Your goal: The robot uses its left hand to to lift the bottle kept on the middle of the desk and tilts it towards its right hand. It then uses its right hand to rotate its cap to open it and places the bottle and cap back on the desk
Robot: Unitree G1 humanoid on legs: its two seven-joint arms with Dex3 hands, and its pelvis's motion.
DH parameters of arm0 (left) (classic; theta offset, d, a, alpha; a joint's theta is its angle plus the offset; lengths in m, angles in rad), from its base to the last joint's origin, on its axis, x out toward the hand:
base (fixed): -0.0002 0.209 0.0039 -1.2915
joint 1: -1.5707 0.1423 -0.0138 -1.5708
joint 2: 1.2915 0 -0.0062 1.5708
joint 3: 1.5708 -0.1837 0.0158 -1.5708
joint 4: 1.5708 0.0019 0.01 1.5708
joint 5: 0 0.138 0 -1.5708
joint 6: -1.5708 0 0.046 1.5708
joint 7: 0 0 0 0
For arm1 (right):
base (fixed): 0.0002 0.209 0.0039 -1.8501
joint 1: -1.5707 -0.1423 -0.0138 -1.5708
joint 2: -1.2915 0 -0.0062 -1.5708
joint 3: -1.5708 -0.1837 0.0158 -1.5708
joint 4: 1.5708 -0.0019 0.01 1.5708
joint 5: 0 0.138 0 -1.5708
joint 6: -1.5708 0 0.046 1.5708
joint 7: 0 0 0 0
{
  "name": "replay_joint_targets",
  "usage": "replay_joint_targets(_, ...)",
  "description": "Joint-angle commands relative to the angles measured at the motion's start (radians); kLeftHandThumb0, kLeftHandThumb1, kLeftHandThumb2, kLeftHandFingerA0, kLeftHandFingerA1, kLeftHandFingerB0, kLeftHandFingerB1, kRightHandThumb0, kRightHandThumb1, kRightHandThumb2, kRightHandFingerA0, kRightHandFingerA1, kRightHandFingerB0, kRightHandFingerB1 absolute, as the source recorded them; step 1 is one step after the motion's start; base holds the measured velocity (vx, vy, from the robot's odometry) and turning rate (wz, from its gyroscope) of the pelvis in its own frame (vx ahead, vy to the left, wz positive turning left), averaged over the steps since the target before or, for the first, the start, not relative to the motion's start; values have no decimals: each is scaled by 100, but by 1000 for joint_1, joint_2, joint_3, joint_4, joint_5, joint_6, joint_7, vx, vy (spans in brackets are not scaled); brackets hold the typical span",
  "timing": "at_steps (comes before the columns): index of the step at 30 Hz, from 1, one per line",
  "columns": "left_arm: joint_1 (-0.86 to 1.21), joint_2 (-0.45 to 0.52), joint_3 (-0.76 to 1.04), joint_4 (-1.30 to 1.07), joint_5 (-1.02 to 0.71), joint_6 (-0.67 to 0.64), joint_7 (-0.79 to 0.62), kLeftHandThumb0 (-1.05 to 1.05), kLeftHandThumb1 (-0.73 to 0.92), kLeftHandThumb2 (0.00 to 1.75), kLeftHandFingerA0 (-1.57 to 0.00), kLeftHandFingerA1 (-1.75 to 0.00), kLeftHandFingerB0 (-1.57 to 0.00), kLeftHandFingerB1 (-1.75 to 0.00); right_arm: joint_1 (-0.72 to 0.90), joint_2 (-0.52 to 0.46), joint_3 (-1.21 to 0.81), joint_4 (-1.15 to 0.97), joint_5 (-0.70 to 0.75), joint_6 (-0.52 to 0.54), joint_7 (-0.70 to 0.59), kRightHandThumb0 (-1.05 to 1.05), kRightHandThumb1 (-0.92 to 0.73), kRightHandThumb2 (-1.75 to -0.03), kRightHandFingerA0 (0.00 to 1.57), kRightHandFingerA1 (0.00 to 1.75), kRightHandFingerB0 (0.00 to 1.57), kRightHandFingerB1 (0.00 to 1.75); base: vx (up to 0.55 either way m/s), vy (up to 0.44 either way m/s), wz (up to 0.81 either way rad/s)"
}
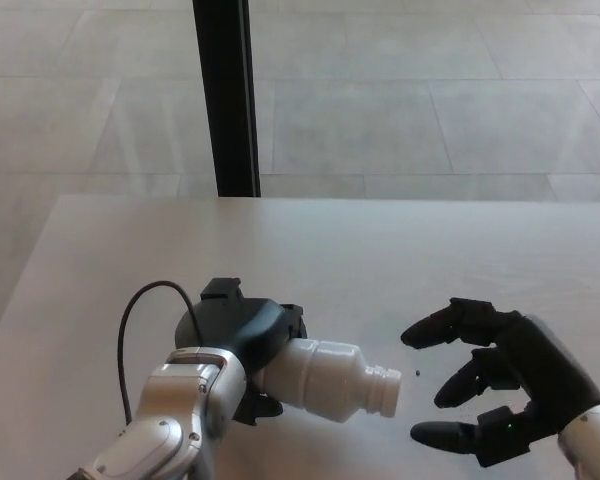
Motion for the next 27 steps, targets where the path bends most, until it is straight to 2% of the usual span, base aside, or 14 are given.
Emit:
replay_joint_targets(1, -42, 2, -21, -93, 86, 419, -280, -31, 77, 71, -62, -129, -44, -59, 8, -77, 146, -69, -371, 109, -50, -74, -25, -61, 29, 120, 20, 86, 0, 0, 0)
replay_joint_targets(2, -41, 6, -20, -95, 84, 413, -284, -29, 75, 73, -63, -129, -47, -60, 9, -76, 149, -67, -377, 111, -54, -88, -37, -58, 27, 131, 16, 90, 0, 0, 0)
replay_joint_targets(3, -39, 12, -13, -103, 75, 407, -292, -29, 75, 74, -67, -129, -48, -63, 11, -74, 155, -59, -387, 113, -61, -75, -22, -60, 33, 119, 19, 85, 0, 0, 0)
replay_joint_targets(7, -42, 13, 1, -119, 63, 419, -304, -30, 76, 75, -66, -123, -51, -64, 11, -66, 166, -55, -410, 131, -67, -84, -27, -58, 38, 118, 27, 88, 0, 0, 0)
replay_joint_targets(9, -43, 12, 1, -122, 61, 422, -306, -31, 74, 79, -67, -135, -52, -65, 16, -63, 171, -50, -421, 132, -73, -92, -21, -55, 42, 123, 28, 89, 0, 0, 0)
replay_joint_targets(12, -37, 5, 9, -127, 57, 434, -298, -29, 74, 79, -67, -132, -53, -66, 22, -56, 169, -46, -420, 136, -75, -94, -20, -53, 43, 124, 32, 89, 0, 0, 0)
replay_joint_targets(16, -15, 3, 35, -150, 41, 417, -276, -29, 66, 87, -76, -156, -66, -77, 35, -40, 163, -38, -423, 127, -94, -105, -21, -54, 65, 107, 59, 89, 0, 0, 0)
replay_joint_targets(17, 9, 6, 76, -191, 14, 379, -257, -23, 67, 95, -71, -131, -66, -72, 44, -32, 158, -37, -424, 115, -113, -105, -25, -60, 79, 96, 62, 84, 0, 0, 0)
replay_joint_targets(18, 4, 12, 84, -203, 7, 374, -269, -24, 69, 94, -74, -123, -64, -69, 50, -22, 150, -22, -422, 86, -145, -99, -20, -58, 87, 93, 63, 82, 0, 0, 0)
replay_joint_targets(19, 18, 3, 116, -227, -9, 362, -252, -23, 65, 95, -79, -125, -69, -74, 48, -19, 150, -22, -426, 93, -142, -96, -31, -52, 82, 94, 57, 81, 0, 0, 0)
replay_joint_targets(23, 23, 0, 153, -292, -11, 355, -268, -24, 62, 96, -82, -121, -71, -75, 49, 2, 132, -14, -441, 70, -168, -99, -24, -66, 83, 99, 60, 85, 0, 0, 0)
replay_joint_targets(24, 12, -10, 159, -303, -14, 368, -279, -26, 58, 95, -83, -133, -72, -80, 48, 8, 116, -12, -434, 52, -183, -105, -19, -65, 86, 102, 60, 85, 0, 0, 0)
replay_joint_targets(25, 15, -19, 169, -312, -18, 367, -275, -26, 54, 100, -85, -145, -73, -85, 46, 13, 105, -11, -432, 38, -189, -102, -29, -68, 83, 101, 58, 84, 0, 0, 0)
replay_joint_targets(27, 23, -28, 170, -330, -13, 376, -277, -27, 55, 98, -90, -139, -72, -86, 45, 23, 88, -13, -426, 26, -190, -102, -26, -70, 83, 102, 61, 86, 0, 0, 0)
